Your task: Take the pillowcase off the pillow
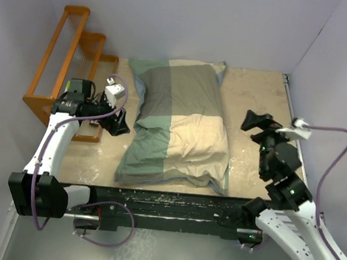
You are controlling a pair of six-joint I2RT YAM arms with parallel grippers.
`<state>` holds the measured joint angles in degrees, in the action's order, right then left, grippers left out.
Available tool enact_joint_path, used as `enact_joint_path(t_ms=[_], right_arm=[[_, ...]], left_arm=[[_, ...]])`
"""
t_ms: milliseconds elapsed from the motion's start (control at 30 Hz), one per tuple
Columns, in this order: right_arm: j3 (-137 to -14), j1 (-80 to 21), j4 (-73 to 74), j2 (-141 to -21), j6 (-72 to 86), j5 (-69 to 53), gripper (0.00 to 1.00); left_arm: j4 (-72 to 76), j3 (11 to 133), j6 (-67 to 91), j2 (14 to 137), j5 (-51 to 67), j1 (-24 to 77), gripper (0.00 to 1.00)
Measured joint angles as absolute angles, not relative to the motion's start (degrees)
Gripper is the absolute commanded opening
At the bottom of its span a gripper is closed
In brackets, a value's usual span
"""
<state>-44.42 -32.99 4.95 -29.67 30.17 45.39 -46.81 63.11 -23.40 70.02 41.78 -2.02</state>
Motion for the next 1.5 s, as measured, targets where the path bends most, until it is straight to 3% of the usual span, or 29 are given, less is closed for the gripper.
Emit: enact_joint_path(t_ms=[300, 567, 833, 1000, 1133, 1233, 1300, 1367, 1400, 1500], right_arm=[[-46.6, -36.9, 8.8, -53.5, 28.1, 24.0, 1.0], [-59.0, -54.4, 11.5, -73.2, 24.6, 24.4, 1.0], [-73.4, -61.3, 12.6, -95.1, 18.4, 25.9, 0.97], [-80.6, -61.6, 13.9, -105.9, 13.6, 25.8, 0.73], [-85.7, -61.6, 16.1, -112.7, 10.8, 26.0, 0.66], [-87.1, -61.6, 16.7, -115.3, 9.3, 27.3, 0.52], [-87.3, -61.6, 17.0, -116.0, 8.4, 28.1, 0.37], [-87.3, -61.6, 17.1, -116.5, 7.9, 29.3, 0.07], [-87.3, -61.6, 17.0, -116.7, 7.6, 29.8, 0.0], [-87.6, -61.4, 17.2, -116.9, 7.6, 30.5, 0.0]], left_arm=[[-55.2, 63.3, -27.4, 71.4, 41.7, 0.7, 0.99], [-53.9, 63.3, -27.2, 71.4, 40.3, -0.1, 0.99], [-51.7, 63.7, -27.2, 73.9, 40.5, -10.5, 0.99], [-51.7, 63.7, -27.7, 73.9, 40.5, -10.4, 0.99], [-51.7, 63.6, -28.1, 73.9, 40.1, -10.4, 0.99], [-51.7, 63.5, -28.3, 73.6, 39.6, -10.4, 0.99], [-51.7, 63.3, -28.3, 73.2, 39.4, -10.4, 0.99], [-51.7, 63.2, -28.3, 72.7, 39.2, -10.4, 0.99], [-51.7, 63.2, -28.3, 72.5, 39.2, -10.4, 0.99], [-51.7, 63.2, -28.3, 72.0, 39.2, -10.4, 0.99]])
